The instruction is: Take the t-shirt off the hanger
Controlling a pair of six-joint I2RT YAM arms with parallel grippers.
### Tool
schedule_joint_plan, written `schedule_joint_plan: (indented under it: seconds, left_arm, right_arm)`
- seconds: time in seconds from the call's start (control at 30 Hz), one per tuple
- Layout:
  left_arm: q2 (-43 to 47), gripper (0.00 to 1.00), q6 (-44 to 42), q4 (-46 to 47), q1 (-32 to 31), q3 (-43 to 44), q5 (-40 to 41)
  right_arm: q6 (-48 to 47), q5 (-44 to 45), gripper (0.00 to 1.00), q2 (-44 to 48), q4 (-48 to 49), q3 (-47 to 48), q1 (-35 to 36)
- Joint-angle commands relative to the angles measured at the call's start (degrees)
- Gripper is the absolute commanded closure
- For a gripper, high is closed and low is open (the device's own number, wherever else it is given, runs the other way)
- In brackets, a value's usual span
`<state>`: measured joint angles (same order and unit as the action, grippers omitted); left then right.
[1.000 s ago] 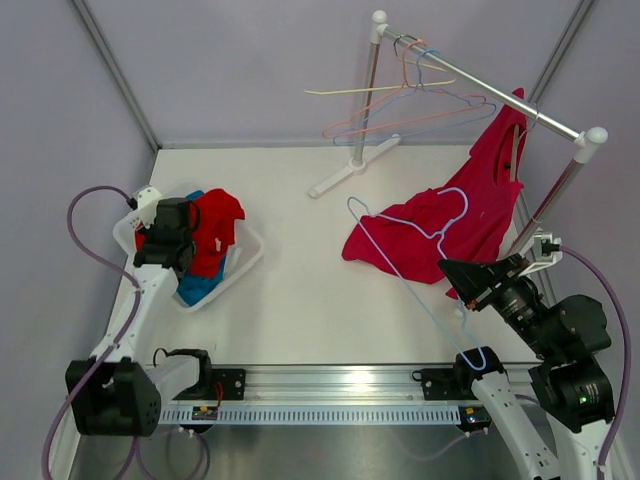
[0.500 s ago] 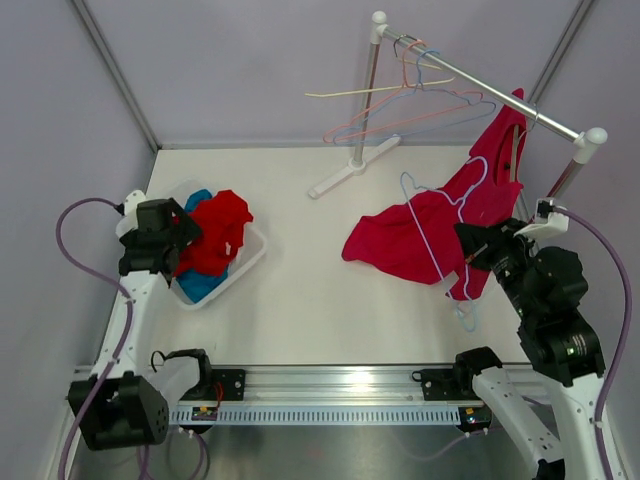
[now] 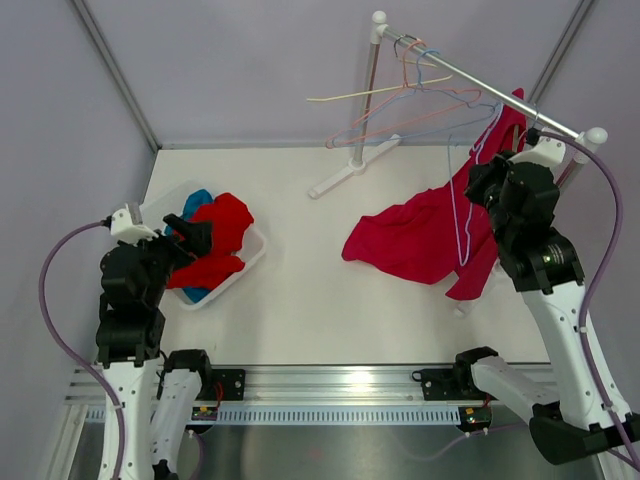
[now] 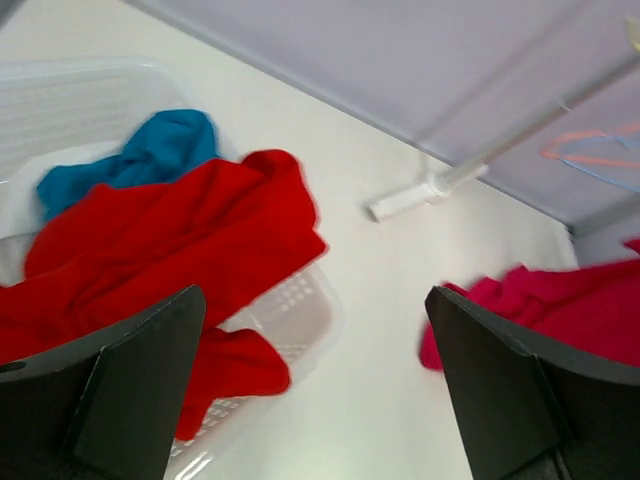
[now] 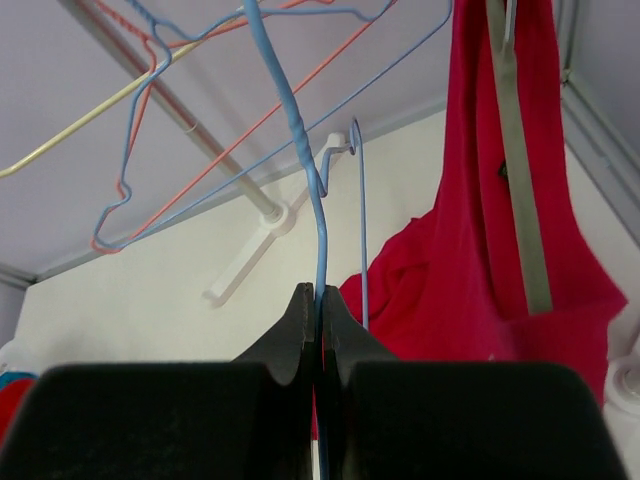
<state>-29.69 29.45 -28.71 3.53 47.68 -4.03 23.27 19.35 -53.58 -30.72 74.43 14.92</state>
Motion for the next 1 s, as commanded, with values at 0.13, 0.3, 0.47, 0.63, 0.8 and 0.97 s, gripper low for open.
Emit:
schedule_joint_plan:
  seconds: [0.13, 0.3, 0.47, 0.63, 0.8, 0.97]
  left_arm:
    - [-0.6, 0.01, -0.1, 4.4, -9.6, -0.3, -30.1]
    - [3.8, 0.01, -2.2, 4.4, -17.8, -2.9, -34.5]
    - [6.3, 0.01, -5.6, 4.4, -23.1, -7.4, -38.2]
    - [6.8, 0.01, -6.9, 5.7, -26.4, -12.6, -36.5]
    - [7.4, 0.01, -7.3, 5.7, -27.9, -13.1, -36.7]
    - [8.2, 0.01, -7.0, 5.8, -28.9, -13.8, -36.3]
  right_arm:
    - [-9.8, 8.9, 1.0, -8.6, 5.6, 11.6, 1.3]
    - [-14.0, 11.5, 1.0, -13.2, 7.1, 15.5, 3.6]
    - [-17.9, 14.4, 1.0, -17.8, 7.2, 18.7, 5.0]
    - [-20.4, 17.8, 1.0, -21.6, 8.8, 20.3, 5.6]
    - [-21.4, 20.9, 1.0, -26.9, 10.1, 22.1, 5.6]
    - [-22.8, 22.6, 1.0, -30.8, 11.0, 24.0, 5.6]
